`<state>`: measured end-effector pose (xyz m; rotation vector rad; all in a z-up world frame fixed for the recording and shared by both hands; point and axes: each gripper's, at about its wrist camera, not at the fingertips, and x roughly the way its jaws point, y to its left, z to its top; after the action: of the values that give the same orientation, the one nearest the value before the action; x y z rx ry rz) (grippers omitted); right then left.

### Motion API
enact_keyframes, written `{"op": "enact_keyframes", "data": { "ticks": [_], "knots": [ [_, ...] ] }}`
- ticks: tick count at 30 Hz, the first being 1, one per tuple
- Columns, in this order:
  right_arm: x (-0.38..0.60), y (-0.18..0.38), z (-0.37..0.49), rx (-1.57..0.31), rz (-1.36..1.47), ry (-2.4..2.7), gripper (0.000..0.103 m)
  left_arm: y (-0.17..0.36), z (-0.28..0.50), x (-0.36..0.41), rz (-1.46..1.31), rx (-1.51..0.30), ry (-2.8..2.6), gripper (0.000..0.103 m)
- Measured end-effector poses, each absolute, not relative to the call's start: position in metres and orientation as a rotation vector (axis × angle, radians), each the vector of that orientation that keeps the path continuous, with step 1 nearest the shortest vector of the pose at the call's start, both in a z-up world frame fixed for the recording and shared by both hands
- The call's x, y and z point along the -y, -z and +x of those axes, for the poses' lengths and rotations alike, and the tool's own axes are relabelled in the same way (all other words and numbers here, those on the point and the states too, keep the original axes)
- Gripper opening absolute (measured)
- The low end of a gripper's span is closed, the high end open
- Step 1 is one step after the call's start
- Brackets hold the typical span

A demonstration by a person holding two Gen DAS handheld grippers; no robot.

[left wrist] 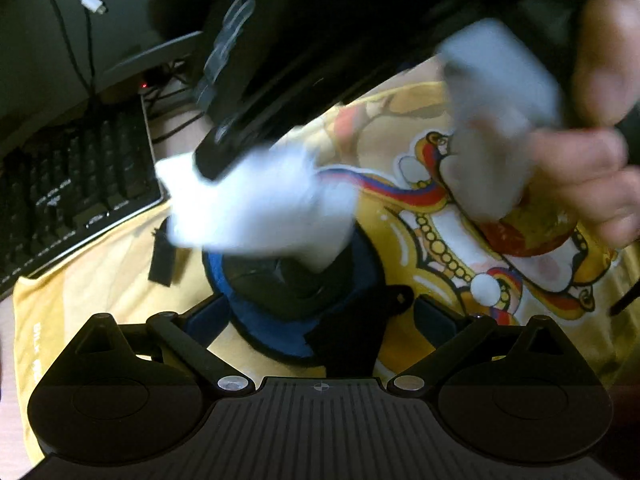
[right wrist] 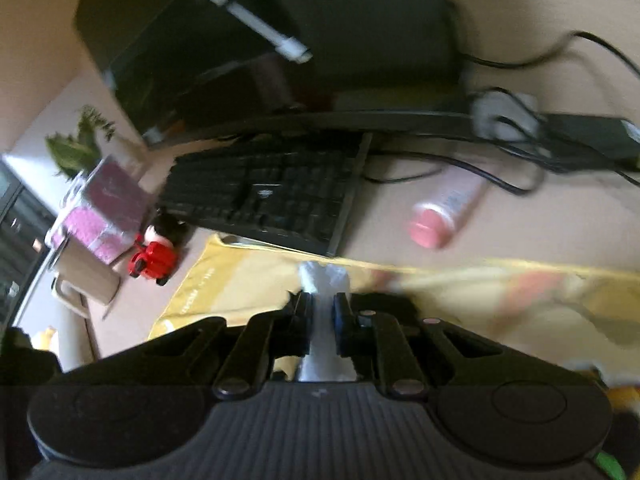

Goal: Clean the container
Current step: 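Move the towel in the right gripper onto the blue-rimmed black pad, then rub the towel across the black pad surface with the right gripper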

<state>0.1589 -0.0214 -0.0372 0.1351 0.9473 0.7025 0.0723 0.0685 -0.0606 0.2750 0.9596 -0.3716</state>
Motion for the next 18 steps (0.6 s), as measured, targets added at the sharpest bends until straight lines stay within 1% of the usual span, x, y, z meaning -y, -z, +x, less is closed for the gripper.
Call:
{"op": "enact_keyframes", "data": {
  "ticks": [3, 9, 15, 18],
  "knots": [
    [0.014, 0.051, 0.161, -0.952, 0.046, -0.654, 0.012, 0.06, 0.071, -0.076, 0.263, -0.963, 0.37, 0.101],
    [0.049, 0.056, 0.165, -0.965, 0.066, -0.499, 0.013, 0.053, 0.079, -0.096, 0.209, -0.946, 0.375, 0.101],
    [0.079, 0.056, 0.158, -0.967, 0.144, -0.437, 0.013, 0.049, 0.092, -0.087, 0.278, -0.922, 0.416, 0.102],
    [0.082, 0.047, 0.151, -0.921, 0.158, -0.481, 0.018, 0.048, 0.097, -0.084, 0.297, -0.924, 0.436, 0.102]
  ]
}}
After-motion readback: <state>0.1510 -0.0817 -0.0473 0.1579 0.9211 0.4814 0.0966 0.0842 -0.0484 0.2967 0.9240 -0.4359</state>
